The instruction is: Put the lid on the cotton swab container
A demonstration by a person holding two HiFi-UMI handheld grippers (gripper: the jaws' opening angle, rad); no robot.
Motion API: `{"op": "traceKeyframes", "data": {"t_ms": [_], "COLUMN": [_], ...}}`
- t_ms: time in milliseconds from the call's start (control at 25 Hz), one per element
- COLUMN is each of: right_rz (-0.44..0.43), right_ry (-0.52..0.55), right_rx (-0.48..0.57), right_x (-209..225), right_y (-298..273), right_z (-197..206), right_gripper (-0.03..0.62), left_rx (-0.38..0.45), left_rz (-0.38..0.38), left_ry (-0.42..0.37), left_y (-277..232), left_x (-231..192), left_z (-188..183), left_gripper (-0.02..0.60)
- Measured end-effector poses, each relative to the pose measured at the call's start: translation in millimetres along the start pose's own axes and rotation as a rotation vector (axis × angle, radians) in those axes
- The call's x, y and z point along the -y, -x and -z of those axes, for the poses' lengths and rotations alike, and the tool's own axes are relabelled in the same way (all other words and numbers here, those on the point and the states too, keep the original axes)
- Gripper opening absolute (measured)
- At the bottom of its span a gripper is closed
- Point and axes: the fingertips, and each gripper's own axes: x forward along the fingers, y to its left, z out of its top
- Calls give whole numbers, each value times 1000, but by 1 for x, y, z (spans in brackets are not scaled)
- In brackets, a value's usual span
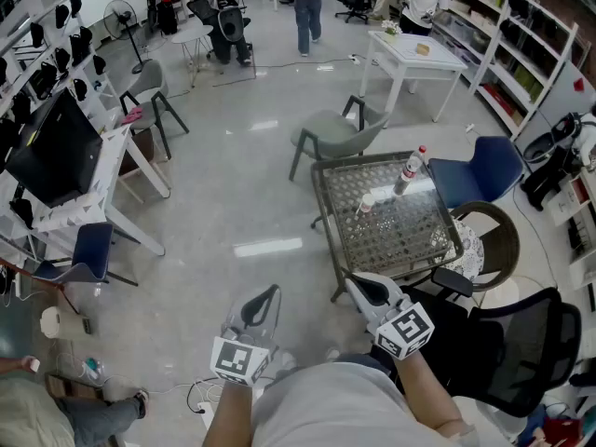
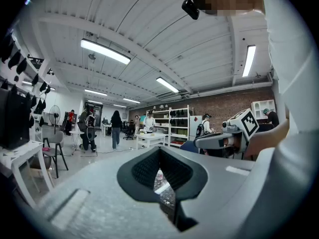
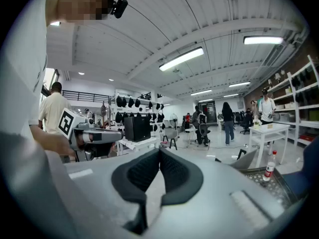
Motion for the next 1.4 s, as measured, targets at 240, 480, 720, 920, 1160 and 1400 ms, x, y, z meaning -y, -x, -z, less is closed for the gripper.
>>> {"op": "traceKeyframes", "data": {"t_ms": [240,480,720,920,1160,1400], "right_rz": [8,47,104,113,97,90], "right_ry": [0,-36,-95,-110,-151,-160], "right_rx": [-13,-9,2,-32,-30,-25], "right_x": [-8,-12,-16,-19,2,50], "right_y": [-3,-11,-21,-32,-56,-90], "right_z": [2,6,11,23,30,24], "right_gripper": [5,5,5,5,5,5], "left_rx": [-10,-16,-16,-25,-54,-76], "left_rz": [6,19,43,54,35,34], "left_ry": [18,20,28,35,45,40], "left_y": [6,13,25,26,6,-44], "left_x": [-5,-20,-40,-54,-72,-93], "left_z": [6,8,17,25,34,38], "left_gripper": [8,8,8,8,8,8]}}
